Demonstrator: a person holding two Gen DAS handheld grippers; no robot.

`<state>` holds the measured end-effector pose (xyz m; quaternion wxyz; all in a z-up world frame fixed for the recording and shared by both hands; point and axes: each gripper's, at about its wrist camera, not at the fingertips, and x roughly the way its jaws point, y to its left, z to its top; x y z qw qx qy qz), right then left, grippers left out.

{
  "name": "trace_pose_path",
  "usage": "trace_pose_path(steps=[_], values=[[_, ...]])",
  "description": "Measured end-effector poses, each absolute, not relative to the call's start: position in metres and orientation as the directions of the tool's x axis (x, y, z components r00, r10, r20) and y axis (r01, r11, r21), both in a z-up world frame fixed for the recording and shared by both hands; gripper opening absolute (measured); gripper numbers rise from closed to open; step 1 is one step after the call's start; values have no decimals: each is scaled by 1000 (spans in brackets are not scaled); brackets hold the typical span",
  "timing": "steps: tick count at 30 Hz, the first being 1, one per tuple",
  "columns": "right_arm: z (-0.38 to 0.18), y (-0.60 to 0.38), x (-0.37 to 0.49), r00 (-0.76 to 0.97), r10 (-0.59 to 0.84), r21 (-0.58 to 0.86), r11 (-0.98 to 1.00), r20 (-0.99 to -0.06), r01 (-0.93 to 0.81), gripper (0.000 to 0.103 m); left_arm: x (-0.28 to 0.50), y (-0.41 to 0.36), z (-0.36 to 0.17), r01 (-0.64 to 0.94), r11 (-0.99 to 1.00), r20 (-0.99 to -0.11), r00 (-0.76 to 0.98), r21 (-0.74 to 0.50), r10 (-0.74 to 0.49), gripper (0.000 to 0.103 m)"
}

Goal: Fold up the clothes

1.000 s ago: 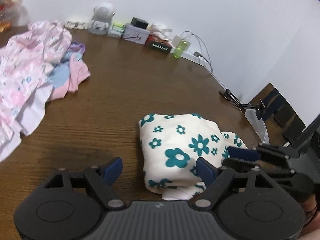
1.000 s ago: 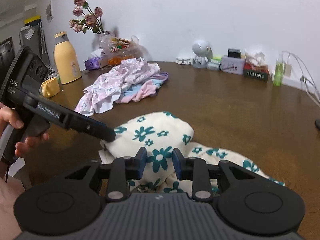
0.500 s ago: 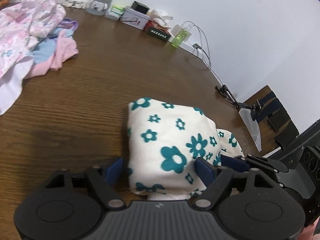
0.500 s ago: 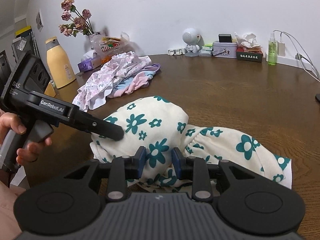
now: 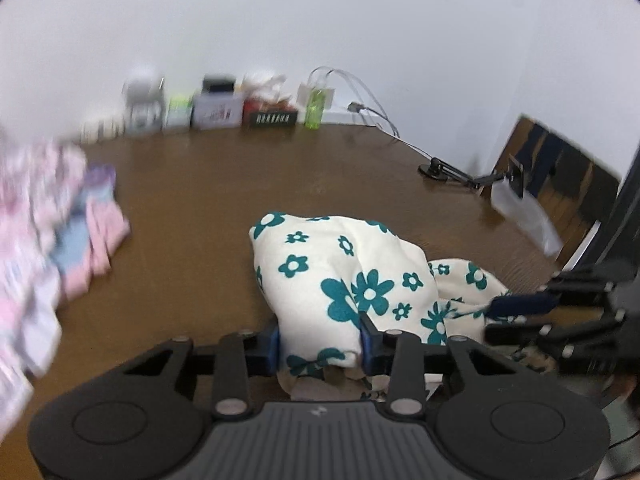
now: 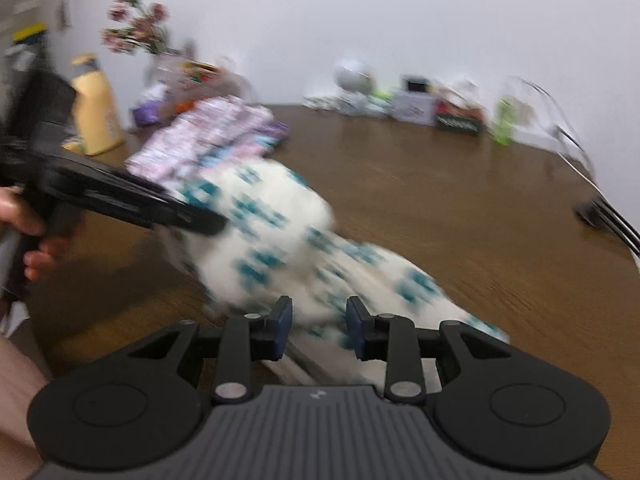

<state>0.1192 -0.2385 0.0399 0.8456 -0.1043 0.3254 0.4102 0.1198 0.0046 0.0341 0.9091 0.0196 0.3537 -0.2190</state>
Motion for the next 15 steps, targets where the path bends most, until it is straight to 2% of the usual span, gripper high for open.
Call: trace_pose_path(steps=[3, 10, 15], values=[[37, -252, 122, 472, 590, 77, 673, -654, -735, 30, 112, -6, 42, 434, 901, -633, 702, 18, -326, 35], [36, -256, 124, 461, 623, 99, 655, -632, -749, 30, 94, -18, 51, 439, 846, -583, 787, 303, -200, 35], [28, -239, 132, 404, 661, 149, 615, -632, -774, 30, 85, -39, 52, 429, 716, -517, 849, 551, -111, 35]])
